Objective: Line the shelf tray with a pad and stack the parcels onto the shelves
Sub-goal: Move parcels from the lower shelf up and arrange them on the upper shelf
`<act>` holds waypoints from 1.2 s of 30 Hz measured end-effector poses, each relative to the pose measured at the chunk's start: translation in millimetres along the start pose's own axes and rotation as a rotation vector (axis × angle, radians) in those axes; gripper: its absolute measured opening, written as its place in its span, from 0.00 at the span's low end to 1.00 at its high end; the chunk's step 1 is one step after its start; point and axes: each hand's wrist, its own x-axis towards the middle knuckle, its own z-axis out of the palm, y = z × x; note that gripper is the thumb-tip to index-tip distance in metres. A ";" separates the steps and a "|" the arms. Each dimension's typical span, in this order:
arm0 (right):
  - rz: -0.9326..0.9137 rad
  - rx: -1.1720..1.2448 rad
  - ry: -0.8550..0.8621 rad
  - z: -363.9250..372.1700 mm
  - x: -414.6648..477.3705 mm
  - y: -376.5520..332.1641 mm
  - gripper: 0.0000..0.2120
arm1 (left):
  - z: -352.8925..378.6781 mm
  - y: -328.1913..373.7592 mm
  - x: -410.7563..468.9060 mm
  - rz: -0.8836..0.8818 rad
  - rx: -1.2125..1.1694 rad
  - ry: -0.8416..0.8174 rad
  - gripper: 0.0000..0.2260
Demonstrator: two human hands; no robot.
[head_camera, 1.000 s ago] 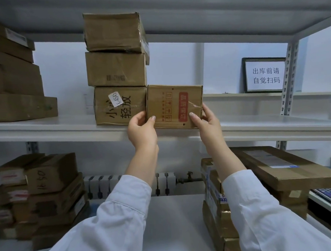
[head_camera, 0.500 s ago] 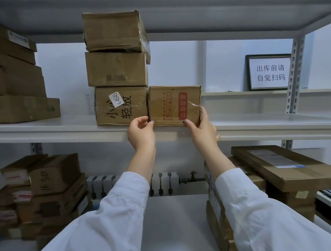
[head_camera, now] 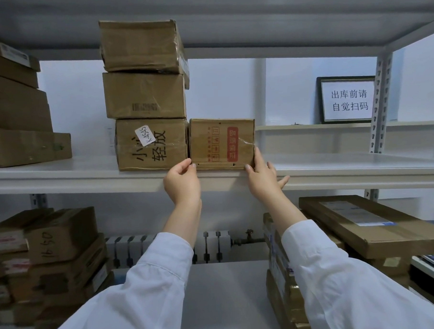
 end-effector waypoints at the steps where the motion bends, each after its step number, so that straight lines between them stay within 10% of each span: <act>1: -0.005 0.007 -0.012 -0.4 1.3 1.6 0.26 | 0.1 0.0 0.5 -0.003 -0.006 0.002 0.11; 10: -0.267 0.369 0.313 -6.1 -22.1 34.8 0.09 | 13.3 -21.9 -26.7 -0.085 -0.164 0.097 0.08; 18: -0.050 0.223 -0.183 -21.8 -27.9 103.6 0.09 | 50.1 -57.4 -65.4 -0.426 -0.127 -0.055 0.03; 27: 0.106 0.148 -0.169 -37.7 -39.8 168.0 0.17 | 78.7 -106.7 -126.4 -0.865 0.088 -0.377 0.03; 33: 0.100 0.094 -0.220 -37.6 -39.2 186.0 0.17 | 82.1 -132.1 -148.8 -1.047 0.298 -0.544 0.36; 36: 0.069 0.083 -0.202 -35.9 -40.3 193.0 0.17 | 84.7 -141.3 -150.2 -1.104 0.261 -0.562 0.26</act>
